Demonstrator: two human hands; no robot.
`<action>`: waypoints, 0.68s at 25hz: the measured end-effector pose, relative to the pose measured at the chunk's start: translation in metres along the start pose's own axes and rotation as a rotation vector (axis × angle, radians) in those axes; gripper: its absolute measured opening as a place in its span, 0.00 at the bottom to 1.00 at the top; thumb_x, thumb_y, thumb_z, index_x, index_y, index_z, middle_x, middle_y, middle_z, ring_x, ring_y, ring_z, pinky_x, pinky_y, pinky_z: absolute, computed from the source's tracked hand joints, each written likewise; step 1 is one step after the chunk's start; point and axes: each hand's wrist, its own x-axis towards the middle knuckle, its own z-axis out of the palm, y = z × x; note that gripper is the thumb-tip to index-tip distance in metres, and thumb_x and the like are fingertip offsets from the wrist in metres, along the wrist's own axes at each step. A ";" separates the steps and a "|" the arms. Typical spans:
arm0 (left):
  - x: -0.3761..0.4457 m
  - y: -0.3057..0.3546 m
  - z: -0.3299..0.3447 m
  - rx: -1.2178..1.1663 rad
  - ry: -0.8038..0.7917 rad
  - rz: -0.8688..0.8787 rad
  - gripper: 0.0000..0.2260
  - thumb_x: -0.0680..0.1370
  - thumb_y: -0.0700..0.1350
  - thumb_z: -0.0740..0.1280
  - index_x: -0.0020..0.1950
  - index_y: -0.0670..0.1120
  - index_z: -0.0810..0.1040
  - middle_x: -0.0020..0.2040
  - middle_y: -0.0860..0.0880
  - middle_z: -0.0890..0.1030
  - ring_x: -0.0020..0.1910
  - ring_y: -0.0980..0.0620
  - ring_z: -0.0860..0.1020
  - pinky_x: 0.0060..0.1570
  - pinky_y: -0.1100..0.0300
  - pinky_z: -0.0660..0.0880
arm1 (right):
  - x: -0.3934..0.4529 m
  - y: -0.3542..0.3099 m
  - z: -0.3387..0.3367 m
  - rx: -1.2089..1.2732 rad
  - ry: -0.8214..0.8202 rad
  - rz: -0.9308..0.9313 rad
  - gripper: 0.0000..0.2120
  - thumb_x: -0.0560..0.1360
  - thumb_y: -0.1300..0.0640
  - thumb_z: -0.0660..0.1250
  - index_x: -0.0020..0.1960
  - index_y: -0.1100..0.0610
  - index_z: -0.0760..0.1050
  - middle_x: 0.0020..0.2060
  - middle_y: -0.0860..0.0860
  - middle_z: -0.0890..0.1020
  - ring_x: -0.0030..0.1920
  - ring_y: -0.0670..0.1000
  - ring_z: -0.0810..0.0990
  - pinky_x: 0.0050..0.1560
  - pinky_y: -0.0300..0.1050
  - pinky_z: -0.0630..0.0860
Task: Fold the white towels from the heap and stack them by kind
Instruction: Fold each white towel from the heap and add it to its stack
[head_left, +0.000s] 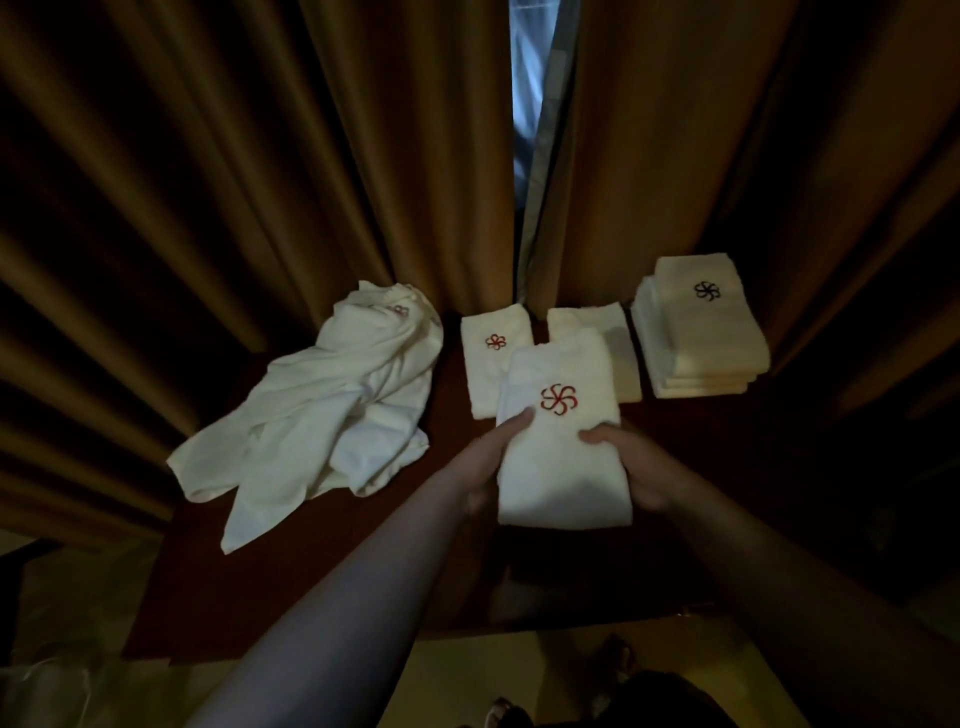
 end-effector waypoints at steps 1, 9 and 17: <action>0.001 0.001 -0.002 0.027 0.035 0.033 0.25 0.72 0.54 0.74 0.65 0.43 0.77 0.58 0.43 0.82 0.57 0.44 0.81 0.63 0.46 0.74 | 0.001 0.002 0.004 -0.021 0.012 -0.010 0.25 0.66 0.65 0.68 0.63 0.59 0.74 0.54 0.58 0.83 0.54 0.58 0.81 0.50 0.51 0.77; 0.046 0.018 0.001 0.168 0.112 0.245 0.22 0.71 0.55 0.70 0.64 0.52 0.76 0.57 0.49 0.83 0.56 0.46 0.81 0.60 0.46 0.76 | 0.042 -0.020 0.019 -0.148 0.287 -0.103 0.19 0.77 0.39 0.60 0.57 0.52 0.75 0.47 0.49 0.81 0.48 0.50 0.79 0.54 0.46 0.73; 0.125 0.064 0.037 0.477 0.227 0.298 0.14 0.78 0.51 0.67 0.63 0.52 0.71 0.56 0.56 0.78 0.53 0.57 0.76 0.54 0.60 0.71 | 0.122 -0.068 -0.032 -0.298 0.322 -0.141 0.29 0.71 0.41 0.70 0.67 0.53 0.70 0.59 0.52 0.78 0.55 0.54 0.78 0.59 0.53 0.75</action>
